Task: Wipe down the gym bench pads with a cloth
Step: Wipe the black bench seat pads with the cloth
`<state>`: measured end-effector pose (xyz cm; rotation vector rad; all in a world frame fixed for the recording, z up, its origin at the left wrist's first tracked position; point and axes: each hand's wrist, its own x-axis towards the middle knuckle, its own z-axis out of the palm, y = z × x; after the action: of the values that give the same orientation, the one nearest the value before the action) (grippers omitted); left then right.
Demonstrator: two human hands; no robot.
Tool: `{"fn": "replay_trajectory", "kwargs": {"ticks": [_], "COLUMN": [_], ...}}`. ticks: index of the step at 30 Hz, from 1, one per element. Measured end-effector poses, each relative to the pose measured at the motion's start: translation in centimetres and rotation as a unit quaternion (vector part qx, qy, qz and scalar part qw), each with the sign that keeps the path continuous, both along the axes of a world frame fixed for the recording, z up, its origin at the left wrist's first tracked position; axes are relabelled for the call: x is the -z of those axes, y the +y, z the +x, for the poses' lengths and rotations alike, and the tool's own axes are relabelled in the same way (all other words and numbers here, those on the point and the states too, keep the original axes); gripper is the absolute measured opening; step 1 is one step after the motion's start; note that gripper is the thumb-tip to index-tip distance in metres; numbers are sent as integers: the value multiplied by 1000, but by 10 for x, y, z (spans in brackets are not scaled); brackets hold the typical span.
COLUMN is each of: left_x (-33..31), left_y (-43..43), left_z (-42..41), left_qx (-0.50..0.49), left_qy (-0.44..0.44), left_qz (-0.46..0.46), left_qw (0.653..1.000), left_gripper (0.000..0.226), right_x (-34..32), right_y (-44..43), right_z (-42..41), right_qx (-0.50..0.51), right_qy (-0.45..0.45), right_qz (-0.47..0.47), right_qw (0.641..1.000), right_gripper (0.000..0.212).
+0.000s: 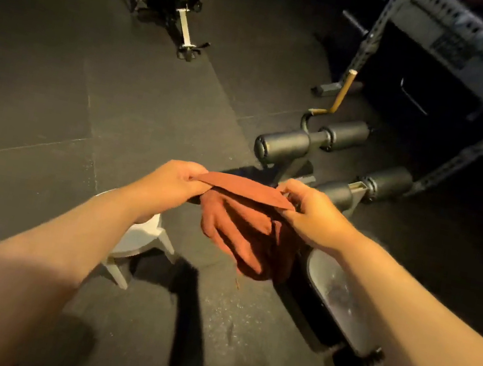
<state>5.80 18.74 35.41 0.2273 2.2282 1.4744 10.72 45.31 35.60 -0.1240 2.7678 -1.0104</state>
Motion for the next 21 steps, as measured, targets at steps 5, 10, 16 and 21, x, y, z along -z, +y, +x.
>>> {"fn": "replay_trajectory", "kwargs": {"ticks": [5,10,16,21], "left_x": [-30,-57,-63,-56], "left_y": [56,108,147,167], "left_z": [15,28,56,72], "left_qx": [36,-33,23,100], "left_qy": [-24,-198,-350,-294], "left_qz": [-2,241,230,162], "left_qw": [999,950,908,937], "left_gripper": [11,34,29,25], "right_x": [-42,-79,-70,-51], "right_y": [78,126,159,181], "right_z": [58,105,154,177], "right_qx": [103,299,274,330], "right_qy": [-33,-163,-275,-248], "right_qz": [8,-437,-547,-470], "right_qw": [994,833,742,780], "right_gripper": [7,45,29,36]}}
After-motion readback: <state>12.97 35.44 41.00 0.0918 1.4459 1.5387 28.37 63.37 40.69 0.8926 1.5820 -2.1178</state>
